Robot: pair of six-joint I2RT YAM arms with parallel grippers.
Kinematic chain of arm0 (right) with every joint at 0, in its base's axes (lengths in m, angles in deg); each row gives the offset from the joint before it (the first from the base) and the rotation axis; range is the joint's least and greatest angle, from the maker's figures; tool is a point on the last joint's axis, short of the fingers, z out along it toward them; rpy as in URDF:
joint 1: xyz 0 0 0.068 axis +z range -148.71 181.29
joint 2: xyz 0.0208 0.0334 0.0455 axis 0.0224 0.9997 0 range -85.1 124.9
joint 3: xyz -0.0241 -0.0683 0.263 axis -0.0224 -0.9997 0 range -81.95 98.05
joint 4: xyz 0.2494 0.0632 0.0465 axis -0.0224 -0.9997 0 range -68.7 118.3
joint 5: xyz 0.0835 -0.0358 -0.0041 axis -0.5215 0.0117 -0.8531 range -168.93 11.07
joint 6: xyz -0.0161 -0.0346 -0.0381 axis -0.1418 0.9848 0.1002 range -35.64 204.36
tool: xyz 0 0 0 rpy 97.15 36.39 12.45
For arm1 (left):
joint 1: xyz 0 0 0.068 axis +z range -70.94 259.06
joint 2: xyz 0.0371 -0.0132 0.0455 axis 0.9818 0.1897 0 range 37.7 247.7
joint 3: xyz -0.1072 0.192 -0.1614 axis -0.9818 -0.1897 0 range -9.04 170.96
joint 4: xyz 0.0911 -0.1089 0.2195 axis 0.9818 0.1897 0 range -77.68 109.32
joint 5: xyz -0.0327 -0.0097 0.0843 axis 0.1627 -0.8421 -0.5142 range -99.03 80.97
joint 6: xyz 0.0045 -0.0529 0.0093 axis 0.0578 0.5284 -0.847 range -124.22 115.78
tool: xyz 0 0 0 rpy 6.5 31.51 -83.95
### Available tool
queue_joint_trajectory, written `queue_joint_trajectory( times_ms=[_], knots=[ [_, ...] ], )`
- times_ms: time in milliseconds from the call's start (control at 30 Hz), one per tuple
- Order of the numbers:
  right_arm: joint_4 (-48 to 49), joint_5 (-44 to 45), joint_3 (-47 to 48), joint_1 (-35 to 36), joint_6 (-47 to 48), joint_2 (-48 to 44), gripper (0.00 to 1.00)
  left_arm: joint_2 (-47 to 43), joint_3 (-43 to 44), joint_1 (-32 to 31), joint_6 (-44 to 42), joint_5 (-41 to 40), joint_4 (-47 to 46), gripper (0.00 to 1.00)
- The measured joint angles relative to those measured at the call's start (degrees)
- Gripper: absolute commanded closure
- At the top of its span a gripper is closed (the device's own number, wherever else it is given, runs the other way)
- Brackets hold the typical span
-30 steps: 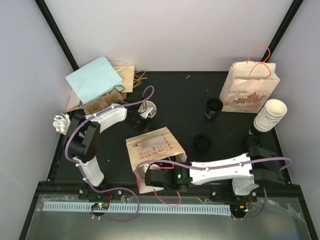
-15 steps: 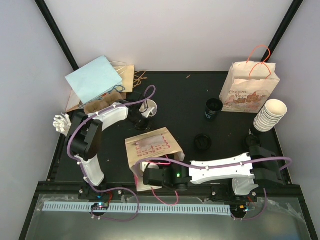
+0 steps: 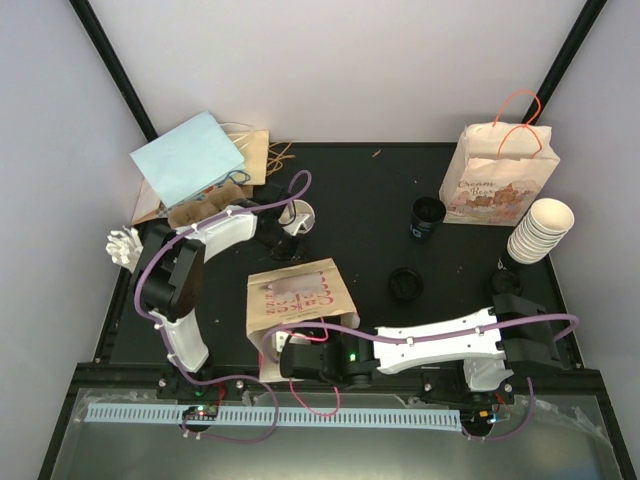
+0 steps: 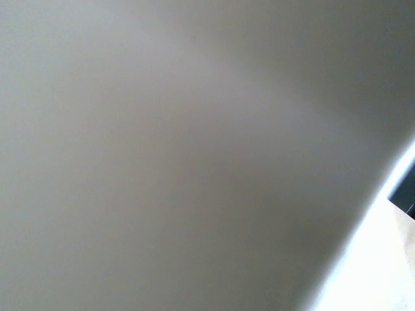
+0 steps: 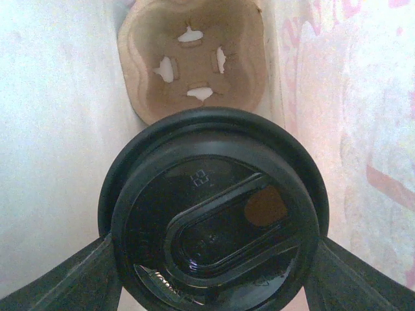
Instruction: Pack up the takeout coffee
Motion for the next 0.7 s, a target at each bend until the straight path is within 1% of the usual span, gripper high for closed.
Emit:
queue_joint_trajectory(
  times_ms=[100, 300, 433, 700],
  knots=[
    [0.0, -0.3, -0.4, 0.0, 0.0, -0.1, 0.45, 0.0, 0.0, 0.0, 0.0, 0.0, -0.1, 0.98],
    [-0.9, -0.4, -0.7, 0.0, -0.5, -0.4, 0.46, 0.0, 0.0, 0.0, 0.2, -0.1, -1.4, 0.92],
    [-1.8, -0.4, -1.2, 0.0, -1.1, -0.8, 0.45, 0.1, 0.4, 0.0, 0.5, -0.5, -2.0, 0.91],
    [-4.9, 0.2, -1.7, 0.0, -2.7, -1.1, 0.46, 4.3, 6.7, -0.8, 0.7, -0.5, -2.7, 0.91]
  ],
)
